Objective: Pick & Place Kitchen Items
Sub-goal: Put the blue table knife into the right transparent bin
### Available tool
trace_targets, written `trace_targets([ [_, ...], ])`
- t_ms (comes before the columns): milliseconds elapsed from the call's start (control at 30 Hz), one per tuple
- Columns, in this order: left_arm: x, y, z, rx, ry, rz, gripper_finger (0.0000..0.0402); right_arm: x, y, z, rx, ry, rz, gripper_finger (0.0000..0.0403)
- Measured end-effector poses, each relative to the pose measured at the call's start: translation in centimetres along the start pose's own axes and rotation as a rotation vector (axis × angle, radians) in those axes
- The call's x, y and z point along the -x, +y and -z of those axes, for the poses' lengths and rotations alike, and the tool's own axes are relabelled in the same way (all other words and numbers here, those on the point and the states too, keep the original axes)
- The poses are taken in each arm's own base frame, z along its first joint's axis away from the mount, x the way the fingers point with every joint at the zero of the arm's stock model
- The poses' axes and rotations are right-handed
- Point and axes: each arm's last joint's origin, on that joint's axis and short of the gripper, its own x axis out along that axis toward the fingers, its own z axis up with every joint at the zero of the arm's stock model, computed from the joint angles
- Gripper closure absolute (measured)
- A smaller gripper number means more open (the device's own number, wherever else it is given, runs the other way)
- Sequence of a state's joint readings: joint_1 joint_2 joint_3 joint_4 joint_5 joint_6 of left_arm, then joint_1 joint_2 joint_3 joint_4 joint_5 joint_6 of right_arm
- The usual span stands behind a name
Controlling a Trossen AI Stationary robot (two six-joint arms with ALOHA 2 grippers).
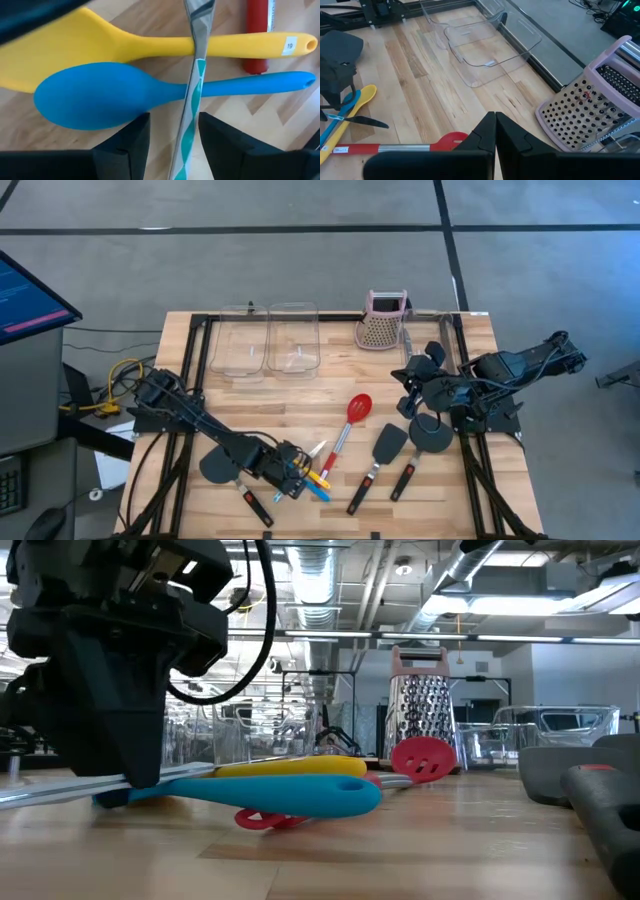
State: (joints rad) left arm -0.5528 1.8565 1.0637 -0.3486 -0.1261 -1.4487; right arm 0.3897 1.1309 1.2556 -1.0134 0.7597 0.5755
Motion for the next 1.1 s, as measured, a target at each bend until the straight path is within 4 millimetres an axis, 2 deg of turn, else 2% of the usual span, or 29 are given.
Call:
trace_targets([
  [467,-0.67,-0.12,-0.23,0.004,-0.060,0.007,0.0250,-0.01,0.02,-0.01,-0.001,-0.001,0.000,0.0401],
  [567,-0.70,-0.08,-0.23,0.002,-0.061,0.005,0.0276,-0.01,0.03,-0.02,-0.002,-0.002,-0.001,0.0401],
  [867,-0.80,-0.15,-0.27,0.004,-0.071,0.014,0.0388,-0.01,0.03,-0.02,-0.003,-0.002,-0.001,0.0401],
  [1100,-0.72,-0.36,0.30,-0.008,-0.055,0.031,0.0396,-0.01,0.03,-0.03,-0.003,-0.002,-0.001,0.0401],
])
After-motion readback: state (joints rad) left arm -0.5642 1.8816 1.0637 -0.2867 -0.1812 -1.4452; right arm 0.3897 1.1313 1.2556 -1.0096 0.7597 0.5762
